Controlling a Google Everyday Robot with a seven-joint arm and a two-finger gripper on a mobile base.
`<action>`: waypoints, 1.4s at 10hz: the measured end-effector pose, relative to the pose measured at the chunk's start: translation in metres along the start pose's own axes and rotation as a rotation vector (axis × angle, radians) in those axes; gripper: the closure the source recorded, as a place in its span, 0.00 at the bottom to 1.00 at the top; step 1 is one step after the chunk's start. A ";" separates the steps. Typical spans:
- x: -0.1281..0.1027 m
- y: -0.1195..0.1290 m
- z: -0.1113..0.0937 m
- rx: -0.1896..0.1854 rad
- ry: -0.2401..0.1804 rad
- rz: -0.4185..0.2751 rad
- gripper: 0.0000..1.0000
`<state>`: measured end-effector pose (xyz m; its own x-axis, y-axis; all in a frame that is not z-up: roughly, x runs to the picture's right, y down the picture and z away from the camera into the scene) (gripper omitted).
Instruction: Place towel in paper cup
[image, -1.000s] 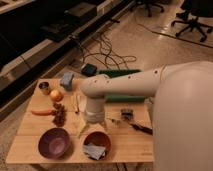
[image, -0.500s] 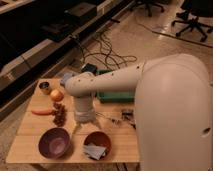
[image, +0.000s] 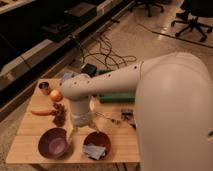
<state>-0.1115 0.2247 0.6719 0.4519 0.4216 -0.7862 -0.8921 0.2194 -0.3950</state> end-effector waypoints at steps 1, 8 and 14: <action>0.005 0.007 0.012 0.011 0.015 0.001 0.20; 0.039 -0.007 0.054 0.058 0.079 0.108 0.20; 0.035 -0.030 0.066 0.066 0.088 0.165 0.20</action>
<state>-0.0681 0.2906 0.6876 0.2945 0.3787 -0.8774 -0.9504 0.2119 -0.2276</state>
